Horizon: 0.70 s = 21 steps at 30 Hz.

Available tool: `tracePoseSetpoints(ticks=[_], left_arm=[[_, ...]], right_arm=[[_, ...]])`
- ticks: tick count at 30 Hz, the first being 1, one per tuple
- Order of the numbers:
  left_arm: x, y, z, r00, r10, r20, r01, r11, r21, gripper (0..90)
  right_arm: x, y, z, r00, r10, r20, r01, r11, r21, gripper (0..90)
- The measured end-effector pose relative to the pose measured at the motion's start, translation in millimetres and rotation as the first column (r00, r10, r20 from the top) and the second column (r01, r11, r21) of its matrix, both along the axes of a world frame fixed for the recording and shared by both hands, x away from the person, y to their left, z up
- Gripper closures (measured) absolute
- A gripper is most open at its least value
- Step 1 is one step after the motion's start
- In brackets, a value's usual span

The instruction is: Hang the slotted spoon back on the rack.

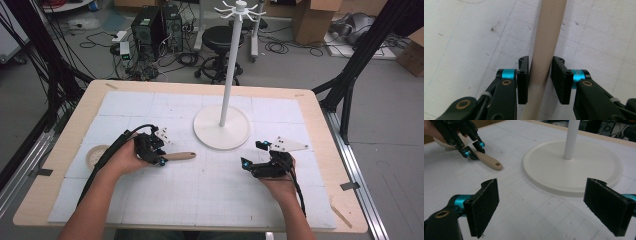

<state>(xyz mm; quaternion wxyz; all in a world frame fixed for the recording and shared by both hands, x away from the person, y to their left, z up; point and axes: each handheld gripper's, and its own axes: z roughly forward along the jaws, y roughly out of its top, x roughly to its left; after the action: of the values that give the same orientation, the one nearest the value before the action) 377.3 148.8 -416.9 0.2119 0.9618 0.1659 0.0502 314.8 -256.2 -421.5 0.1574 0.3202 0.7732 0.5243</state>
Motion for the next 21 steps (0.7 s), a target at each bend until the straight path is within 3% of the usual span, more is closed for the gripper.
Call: tracePoseSetpoints(ticks=[7,14,18,21], left_arm=[[-2.0,-1.6,0.6,1.0,0.006,0.0,-0.006,1.0,0.007,72.7],[-8.0,-5.9,1.9,0.9988,-0.002,0.048,0.0,0.9991,0.042,73.0],[-10.4,-5.4,4.9,0.9987,-0.012,0.05,0.011,0.9995,0.031,73.0],[-11.5,-2.1,10.0,0.9988,-0.007,0.048,0.008,0.9997,-0.021,73.1]], right_arm=[[0.0,0.0,-0.1,1.0,0.0,0.001,0.0,1.0,-0.003,11.3],[0.0,-0.1,-0.1,1.0,-0.001,0.0,0.001,1.0,-0.002,11.4],[-0.6,-0.1,0.2,1.0,-0.001,-0.004,0.001,1.0,0.0,11.4],[-0.4,-0.4,0.1,1.0,-0.003,-0.004,0.003,1.0,0.0,11.4]])
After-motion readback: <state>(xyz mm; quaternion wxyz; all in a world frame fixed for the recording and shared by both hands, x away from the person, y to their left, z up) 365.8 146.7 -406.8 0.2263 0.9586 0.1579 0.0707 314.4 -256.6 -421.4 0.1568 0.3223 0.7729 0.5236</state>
